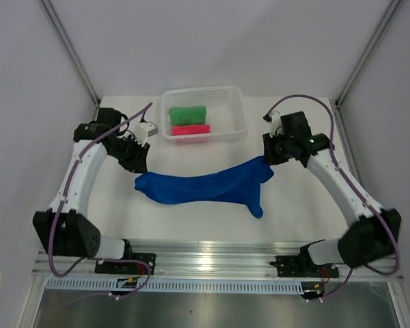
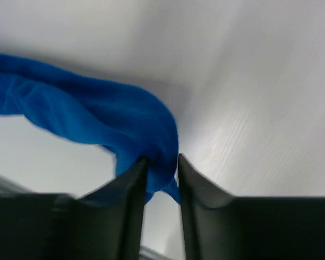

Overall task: Roll the towels
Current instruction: Flatten the towel

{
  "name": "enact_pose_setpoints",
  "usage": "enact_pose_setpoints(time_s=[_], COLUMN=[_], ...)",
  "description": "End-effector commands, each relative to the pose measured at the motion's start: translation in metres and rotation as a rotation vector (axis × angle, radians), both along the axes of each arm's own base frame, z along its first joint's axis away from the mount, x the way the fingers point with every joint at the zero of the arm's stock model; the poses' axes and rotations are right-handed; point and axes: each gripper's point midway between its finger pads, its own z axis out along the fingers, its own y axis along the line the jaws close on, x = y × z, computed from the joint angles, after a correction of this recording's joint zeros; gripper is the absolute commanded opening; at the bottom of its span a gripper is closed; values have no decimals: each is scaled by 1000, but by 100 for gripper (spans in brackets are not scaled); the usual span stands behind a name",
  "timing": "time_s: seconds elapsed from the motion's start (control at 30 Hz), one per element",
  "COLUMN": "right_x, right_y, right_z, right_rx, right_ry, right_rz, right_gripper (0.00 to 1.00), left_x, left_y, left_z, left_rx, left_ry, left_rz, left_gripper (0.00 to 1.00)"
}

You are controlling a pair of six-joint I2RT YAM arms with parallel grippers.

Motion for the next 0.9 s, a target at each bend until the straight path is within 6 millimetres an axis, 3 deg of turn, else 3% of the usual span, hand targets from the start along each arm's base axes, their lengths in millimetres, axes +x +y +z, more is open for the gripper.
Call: enact_pose_setpoints(time_s=[0.0, 0.07, 0.13, 0.17, 0.2, 0.23, 0.27, 0.3, 0.33, 0.37, 0.4, 0.43, 0.5, 0.53, 0.67, 0.87], right_x=[86, 108, 113, 105, 96, 87, 66, 51, 39, 25, -2, -14, -43, -53, -82, -102], right_y=[-19, -28, -39, -42, -46, -49, -52, -49, -46, -43, -33, -27, -19, -7, 11, 20], right_z=[-48, -48, -52, -57, -39, -35, -53, -33, -34, -38, -50, -57, -82, -85, -116, -149], right_rx=[-88, -118, -143, -146, -120, -107, -119, -87, -78, -66, -33, -16, -8, 17, 9, 4], right_ry=[15, 31, 42, 53, 11, -2, 30, -29, -38, -34, -4, 13, 82, 98, 163, 230], right_rz=[-121, -191, -282, -304, -351, -367, -376, -386, -381, -374, -352, -335, -311, -292, -253, -228], right_gripper=[36, 47, 48, 50, 50, 51, 52, 52, 50, 49, 48, 45, 42, 41, 42, 46], left_x=[63, 88, 94, 91, 91, 89, 72, 62, 36, 25, 4, -20, -35, -47, -43, -37], left_y=[6, 13, 20, 24, 28, 32, 35, 37, 32, 32, 32, 31, 35, 35, 36, 33], left_z=[-37, -44, -43, -36, -30, -25, -39, -25, -48, -51, -53, -76, -91, -109, -140, -173], left_rx=[23, 58, 95, 111, 138, 157, 182, 207, 191, 211, 212, 205, 225, 231, 305, 405], left_ry=[-18, -43, -61, -92, -142, -180, -161, -242, -188, -212, -187, -112, -65, -22, -47, -90], left_rz=[71, 116, 146, 148, 128, 115, 85, 1, -71, -170, -224, -277, -349, -364, -391, -477], left_gripper=[42, 53, 55, 56, 56, 56, 55, 55, 55, 54, 54, 54, 52, 52, 54, 58])
